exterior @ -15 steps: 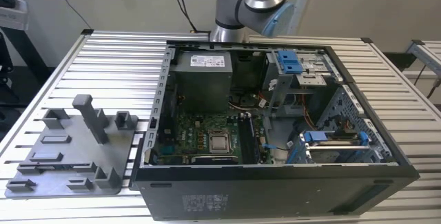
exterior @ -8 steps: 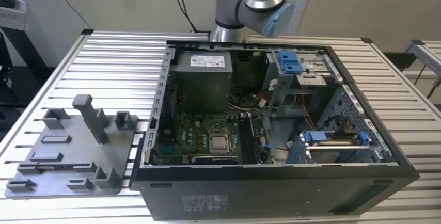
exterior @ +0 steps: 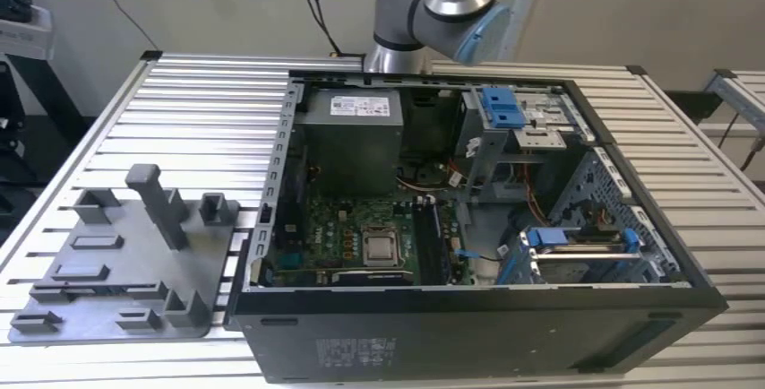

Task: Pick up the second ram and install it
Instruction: 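Pick up the second ram and move it above second insertion slot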

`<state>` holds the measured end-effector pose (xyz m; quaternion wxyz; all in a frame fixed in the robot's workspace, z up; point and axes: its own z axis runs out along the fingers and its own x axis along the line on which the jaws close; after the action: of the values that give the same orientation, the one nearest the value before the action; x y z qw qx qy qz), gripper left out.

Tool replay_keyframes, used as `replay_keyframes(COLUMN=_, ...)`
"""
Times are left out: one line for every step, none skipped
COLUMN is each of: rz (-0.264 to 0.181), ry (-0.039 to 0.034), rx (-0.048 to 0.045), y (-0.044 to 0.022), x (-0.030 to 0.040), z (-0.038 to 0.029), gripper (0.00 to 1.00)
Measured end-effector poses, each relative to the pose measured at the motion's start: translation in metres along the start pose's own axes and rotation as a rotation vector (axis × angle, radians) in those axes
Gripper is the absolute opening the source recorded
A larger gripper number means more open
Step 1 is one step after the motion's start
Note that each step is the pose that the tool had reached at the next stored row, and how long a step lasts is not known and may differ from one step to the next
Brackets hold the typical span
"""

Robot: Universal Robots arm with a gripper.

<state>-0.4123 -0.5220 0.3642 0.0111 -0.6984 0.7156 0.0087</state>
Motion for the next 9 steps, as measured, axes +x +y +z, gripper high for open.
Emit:
replay_keyframes(rz=0.000, ry=0.0000, rx=0.0000, y=0.0000, x=0.0000, z=0.0013, gripper=0.42)
replay_keyframes(rz=0.000, ry=0.0000, rx=-0.0001, y=0.0000, x=0.0001, z=0.0027, gripper=0.42)
replay_keyframes(rz=0.000, ry=0.0000, rx=-0.0002, y=0.0000, x=0.0001, z=0.0040, gripper=0.42)
replay_keyframes(rz=0.000, ry=0.0000, rx=-0.0003, y=0.0000, x=0.0001, z=0.0055, gripper=0.42)
replay_keyframes(rz=0.000, ry=0.0000, rx=-0.0004, y=0.0000, x=0.0002, z=0.0068, gripper=0.42)
replay_keyframes(rz=0.000, ry=-0.0001, rx=-0.0003, y=0.0000, x=0.0002, z=0.0082, gripper=0.42)
replay_keyframes(rz=0.000, ry=0.0001, rx=-0.0005, y=0.0000, x=0.0003, z=0.0096, gripper=0.42)
replay_keyframes(rz=0.000, ry=0.0000, rx=-0.0005, y=0.0000, x=0.0003, z=0.0109, gripper=0.42)
replay_keyframes(rz=0.000, ry=0.0001, rx=-0.0006, y=0.0001, x=0.0003, z=0.0123, gripper=0.42)
